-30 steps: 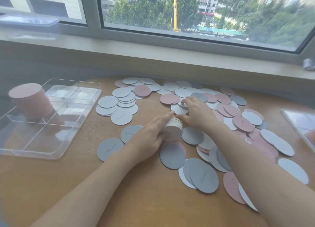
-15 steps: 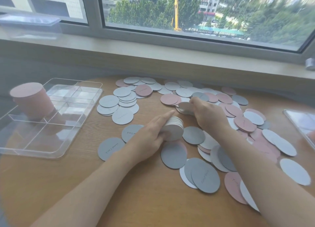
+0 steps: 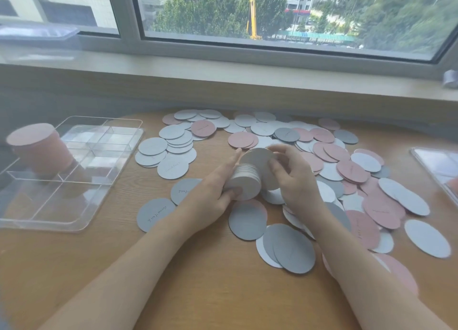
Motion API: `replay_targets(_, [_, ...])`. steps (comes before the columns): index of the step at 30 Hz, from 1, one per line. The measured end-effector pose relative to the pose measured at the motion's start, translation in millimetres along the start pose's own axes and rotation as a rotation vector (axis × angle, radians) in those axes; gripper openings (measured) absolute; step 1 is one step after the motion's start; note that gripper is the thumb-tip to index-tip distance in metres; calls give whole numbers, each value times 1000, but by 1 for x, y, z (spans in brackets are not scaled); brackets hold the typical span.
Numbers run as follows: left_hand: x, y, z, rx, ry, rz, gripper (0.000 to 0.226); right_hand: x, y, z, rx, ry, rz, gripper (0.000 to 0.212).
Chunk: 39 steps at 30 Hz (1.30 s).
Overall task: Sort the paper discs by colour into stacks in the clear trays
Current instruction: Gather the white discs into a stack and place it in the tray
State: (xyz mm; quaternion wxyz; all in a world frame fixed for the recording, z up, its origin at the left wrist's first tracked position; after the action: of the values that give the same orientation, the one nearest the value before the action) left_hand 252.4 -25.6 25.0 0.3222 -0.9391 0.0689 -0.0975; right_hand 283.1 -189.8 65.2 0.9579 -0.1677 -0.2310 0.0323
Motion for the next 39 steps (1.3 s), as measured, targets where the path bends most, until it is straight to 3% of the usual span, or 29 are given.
replay_targets(4, [0,-1,-4,19,45,-16,74,-7,20,-10,23,74,169,28])
replay_targets(10, [3,-2,4,6,34,-57,51,-12,36,-4,-276,-55,361,42])
replay_targets(13, [1,4,-5,108,51,-26,66,-21,47,-1,-258,-63,450,65])
replay_targets(17, [-1,12,-13,167,71,5,79,-24,60,10,-233,-188,453,74])
replay_targets(21, [0,7,-7,195,61,-38,74,-22,55,12,-305,-242,400,69])
replay_targets(25, [-1,4,-8,261,89,-52,69,-22,50,4,-395,-217,400,66])
replay_targets(33, [-4,12,-7,267,46,39,92,-25,63,-1,-360,-186,491,69])
replay_targets(39, [-2,-6,-11,337,103,-138,67,-23,52,1,-400,-235,398,62])
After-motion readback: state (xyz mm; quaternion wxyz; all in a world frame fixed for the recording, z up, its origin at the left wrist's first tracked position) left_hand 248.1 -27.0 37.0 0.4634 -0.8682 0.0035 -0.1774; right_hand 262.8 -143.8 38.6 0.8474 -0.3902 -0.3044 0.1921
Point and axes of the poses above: each hand's wrist, its own x-axis towards the middle knuckle, its own y-axis out of the palm, z = x × y, the point moved 10 cm from there along x, towards the middle knuckle, and after that the axes turned 6 degrees about -y, right-handed, at the moved point
